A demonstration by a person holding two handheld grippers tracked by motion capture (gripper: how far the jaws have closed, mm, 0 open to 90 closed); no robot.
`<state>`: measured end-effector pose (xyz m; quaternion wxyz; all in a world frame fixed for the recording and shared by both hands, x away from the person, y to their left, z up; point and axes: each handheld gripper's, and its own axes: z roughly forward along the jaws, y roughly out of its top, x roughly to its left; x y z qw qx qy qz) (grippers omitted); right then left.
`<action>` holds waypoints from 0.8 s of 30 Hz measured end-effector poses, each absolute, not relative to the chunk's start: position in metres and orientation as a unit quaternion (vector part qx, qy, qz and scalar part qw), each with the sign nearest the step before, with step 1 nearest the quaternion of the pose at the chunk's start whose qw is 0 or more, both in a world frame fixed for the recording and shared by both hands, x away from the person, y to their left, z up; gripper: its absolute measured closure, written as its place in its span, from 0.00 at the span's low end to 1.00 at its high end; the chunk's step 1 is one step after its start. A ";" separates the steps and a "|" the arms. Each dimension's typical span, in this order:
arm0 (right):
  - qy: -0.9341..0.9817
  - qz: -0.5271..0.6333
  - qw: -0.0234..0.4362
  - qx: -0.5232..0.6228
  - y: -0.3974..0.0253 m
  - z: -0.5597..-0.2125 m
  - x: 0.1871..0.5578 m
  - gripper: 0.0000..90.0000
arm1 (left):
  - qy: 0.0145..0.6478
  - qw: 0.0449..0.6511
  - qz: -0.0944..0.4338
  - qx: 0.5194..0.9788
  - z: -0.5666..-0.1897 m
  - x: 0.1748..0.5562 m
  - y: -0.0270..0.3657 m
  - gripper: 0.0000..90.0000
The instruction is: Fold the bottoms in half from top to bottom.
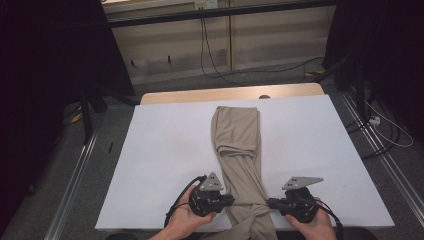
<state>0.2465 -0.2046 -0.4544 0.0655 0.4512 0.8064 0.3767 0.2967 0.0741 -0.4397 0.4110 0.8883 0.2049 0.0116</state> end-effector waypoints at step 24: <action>0.778 0.393 0.121 0.475 -0.193 -0.450 0.337 1.00 | 0.208 0.392 0.032 0.896 -0.438 0.294 0.084 1.00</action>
